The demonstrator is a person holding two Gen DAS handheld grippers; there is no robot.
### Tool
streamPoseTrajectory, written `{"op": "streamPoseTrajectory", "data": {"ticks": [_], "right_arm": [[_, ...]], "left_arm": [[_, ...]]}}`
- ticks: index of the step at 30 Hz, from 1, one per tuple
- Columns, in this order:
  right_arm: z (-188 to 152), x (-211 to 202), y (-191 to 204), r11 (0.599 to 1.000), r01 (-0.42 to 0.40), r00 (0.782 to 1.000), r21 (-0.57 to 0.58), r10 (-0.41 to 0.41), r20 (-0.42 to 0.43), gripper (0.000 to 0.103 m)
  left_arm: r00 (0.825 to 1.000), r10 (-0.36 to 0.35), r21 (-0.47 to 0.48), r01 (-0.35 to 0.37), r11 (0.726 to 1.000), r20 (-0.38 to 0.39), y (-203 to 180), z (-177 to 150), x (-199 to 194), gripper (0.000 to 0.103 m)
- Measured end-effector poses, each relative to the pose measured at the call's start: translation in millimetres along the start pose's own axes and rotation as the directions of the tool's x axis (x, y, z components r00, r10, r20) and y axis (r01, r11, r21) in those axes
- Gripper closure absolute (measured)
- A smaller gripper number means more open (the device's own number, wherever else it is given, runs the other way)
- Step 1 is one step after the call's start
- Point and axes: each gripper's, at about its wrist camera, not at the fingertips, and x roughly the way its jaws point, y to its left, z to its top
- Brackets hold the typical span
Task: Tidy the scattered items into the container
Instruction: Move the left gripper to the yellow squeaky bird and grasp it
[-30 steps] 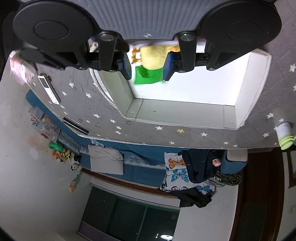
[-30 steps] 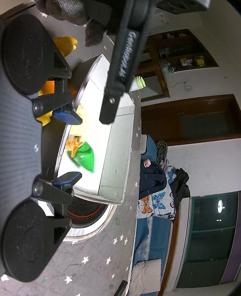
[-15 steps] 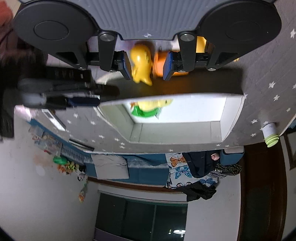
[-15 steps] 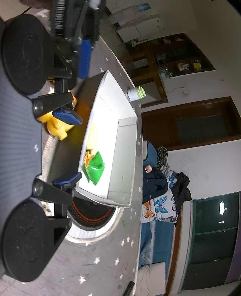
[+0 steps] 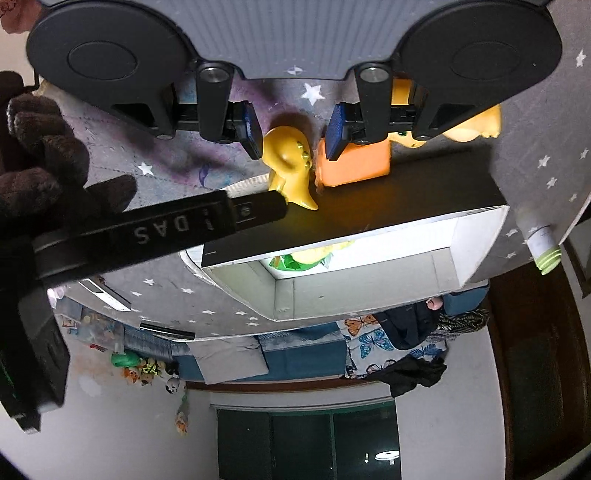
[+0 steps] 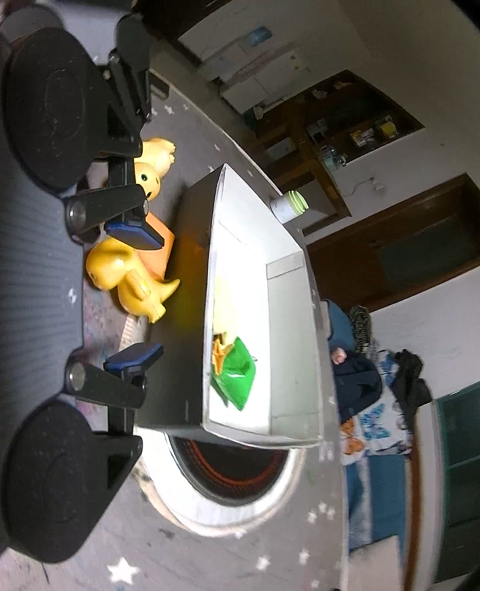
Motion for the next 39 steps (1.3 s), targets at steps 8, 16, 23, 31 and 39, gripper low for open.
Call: {"op": "streamPoseTrajectory", "data": {"ticks": [8,16,23,31,39], "right_arm": [[2,22,-3,0.998,-0.011,0.999,0.062,0.013,-0.044,0.059],[4,28,-3,0.997,-0.009,0.999,0.079,0.013,-0.051,0.064],[2,33,-1,0.996,-0.01,0.999,0.09,0.014,-0.051,0.064],[3,34,-5,0.993,-0.017,0.998,0.117,0.024,-0.057,0.064],[6,36,-10,0.99,-0.019,0.997,0.137,0.028,-0.066,0.064]], "left_arm": [[0.999,-0.031,0.064,0.034,0.997,-0.044,-6,2,11,0.063],[0.993,-0.034,0.105,0.046,0.993,-0.115,16,4,0,0.063],[0.988,-0.023,0.107,0.039,0.993,-0.152,31,3,-19,0.063],[0.995,-0.051,-0.01,0.051,0.999,-0.088,13,-1,0,0.063],[0.997,-0.048,-0.027,0.047,0.999,-0.055,6,4,13,0.062]]}}
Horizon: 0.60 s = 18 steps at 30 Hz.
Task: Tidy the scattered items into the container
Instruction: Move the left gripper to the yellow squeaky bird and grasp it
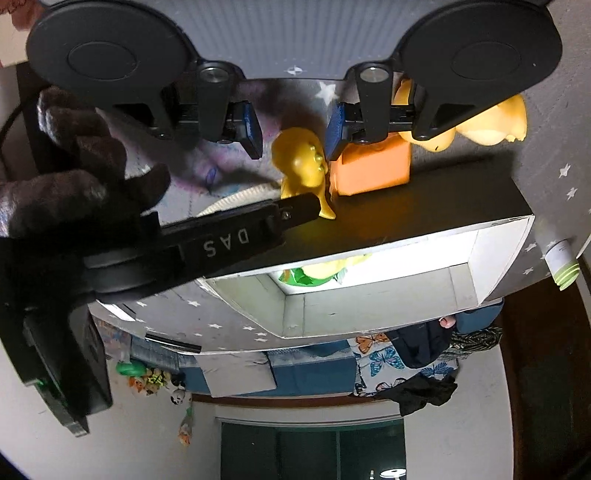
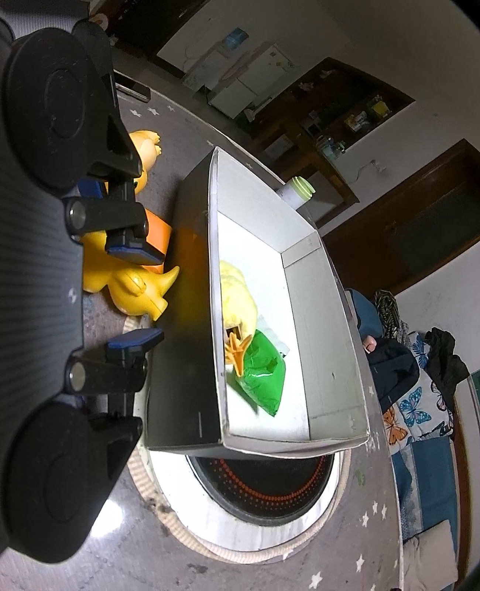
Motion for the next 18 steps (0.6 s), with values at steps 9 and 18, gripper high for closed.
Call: {"op": "streamPoseTrajectory", "data": {"ticks": [9,18], "right_arm": [[-1,10,2,1.0,-0.005,1.0,0.008,0.005,-0.014,0.065],[-7,0,12,1.0,0.001,1.0,-0.022,-0.001,0.011,0.067]], "left_arm": [[1.0,-0.01,-0.043,0.009,0.999,-0.014,5,0,15,0.065],[0.999,-0.028,-0.074,0.03,0.997,0.023,6,-6,1,0.066]]}}
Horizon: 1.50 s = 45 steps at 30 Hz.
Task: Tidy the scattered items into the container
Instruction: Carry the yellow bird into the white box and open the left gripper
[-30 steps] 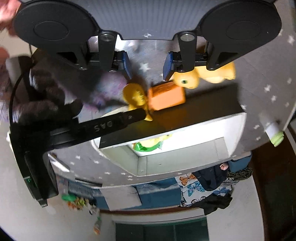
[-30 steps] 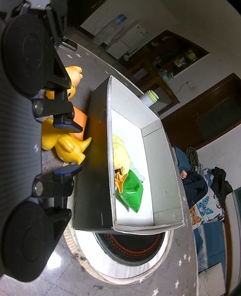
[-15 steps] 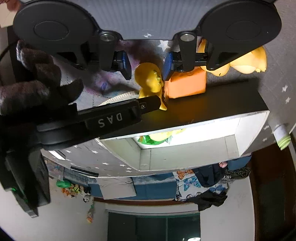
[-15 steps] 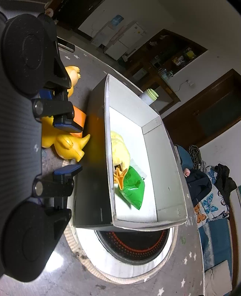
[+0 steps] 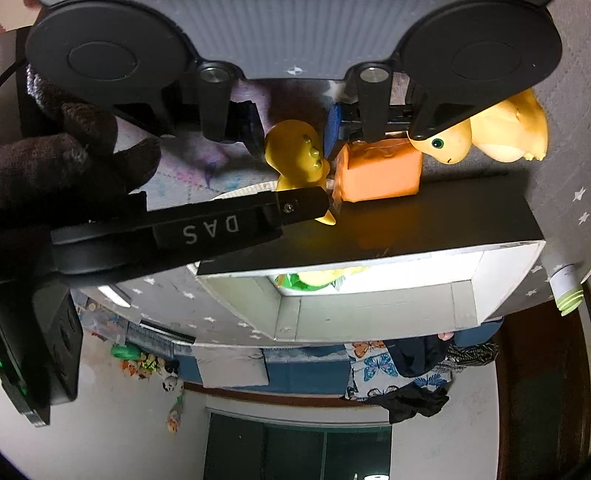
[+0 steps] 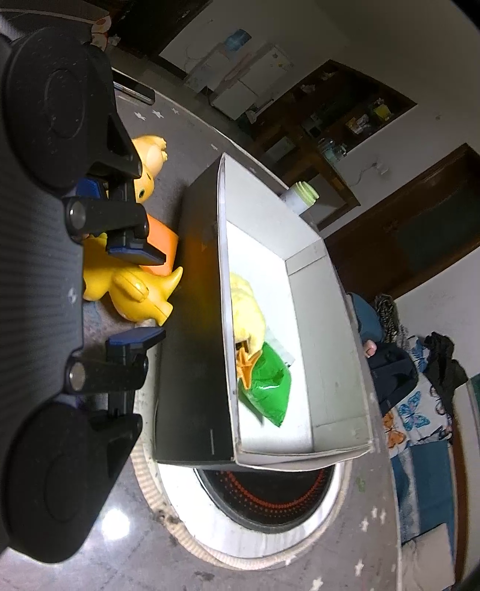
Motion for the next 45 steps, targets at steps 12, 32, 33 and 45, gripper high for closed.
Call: {"op": "streamPoseTrajectory", "data": {"ticks": [12,32,33,45], "right_arm": [[35,-38,37,0.99,-0.003,0.989,-0.14,0.024,0.146,0.068],[121,80,0,0.999,0.034,0.999,0.031,-0.035,0.037,0.069],[122,86,-4,0.998,0.039,0.999,0.044,-0.041,0.028,0.069],[118,109,-14,0.992,0.106,0.994,0.06,-0.105,-0.034,0.07]], "left_arm": [[0.991,0.029,-0.001,-0.029,1.0,0.131,3,42,-32,0.066],[0.996,-0.056,-0.131,0.047,0.99,-0.07,95,123,76,0.066],[0.995,-0.063,-0.145,0.051,0.988,-0.082,99,124,82,0.066],[0.988,-0.066,-0.222,0.033,0.974,-0.142,114,112,103,0.066]]}}
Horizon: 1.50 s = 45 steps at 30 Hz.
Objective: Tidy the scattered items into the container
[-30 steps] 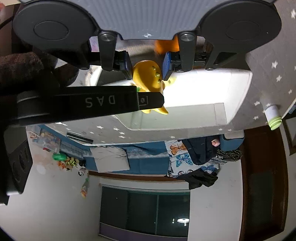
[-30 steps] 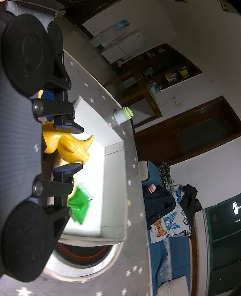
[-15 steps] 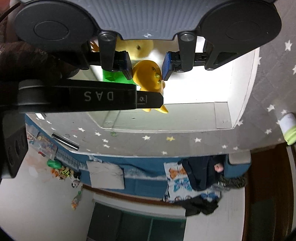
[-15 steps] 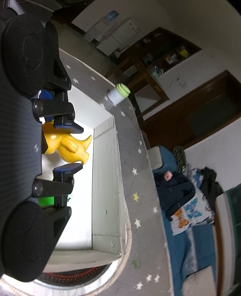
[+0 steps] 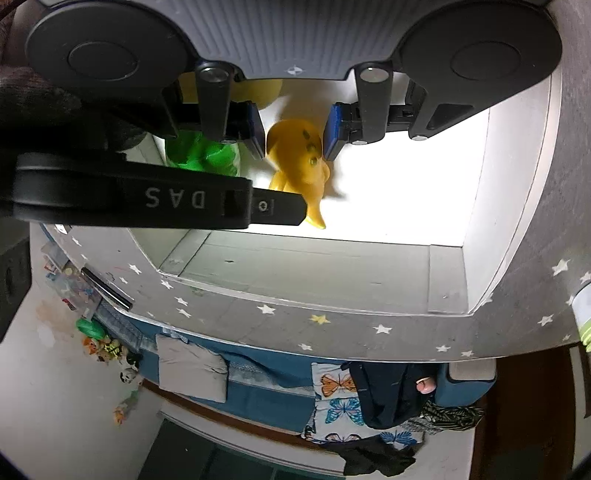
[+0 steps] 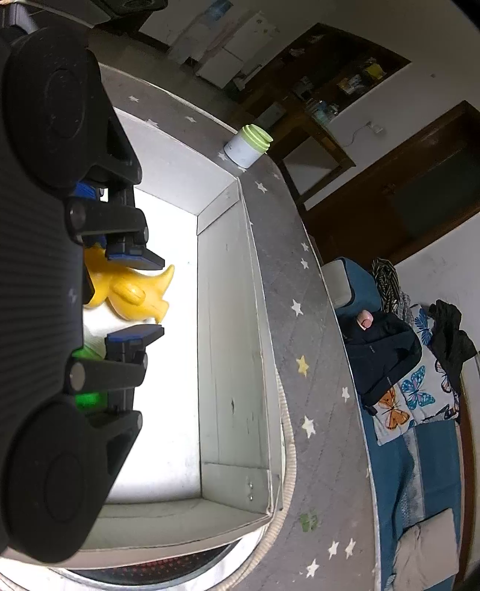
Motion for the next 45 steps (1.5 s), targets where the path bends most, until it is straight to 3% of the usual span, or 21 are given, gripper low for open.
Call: {"op": "streamPoseTrajectory", "data": {"ticks": [12,22,29,35,45], "right_arm": [[-13,-52,10,0.996,-0.012,0.996,-0.083,0.019,0.083,0.07],[-55,-113,24,0.98,-0.05,0.986,-0.193,0.079,0.144,0.067],[-84,-139,31,0.968,-0.059,0.979,-0.245,0.104,0.173,0.065],[-111,-138,33,0.958,-0.045,0.985,-0.284,0.09,0.148,0.053],[-138,-110,34,0.951,-0.011,0.997,-0.31,0.035,0.072,0.052]], "left_arm": [[0.992,0.024,0.004,-0.025,1.0,0.122,-8,-23,-62,0.065],[0.976,0.065,0.006,-0.068,0.998,0.206,-16,-66,-109,0.065],[0.97,0.059,-0.023,-0.055,0.998,0.235,-16,-88,-128,0.065],[0.977,0.046,-0.035,-0.04,0.999,0.207,-15,-98,-121,0.065],[0.989,0.032,-0.062,-0.024,0.998,0.141,-10,-96,-100,0.065]]}}
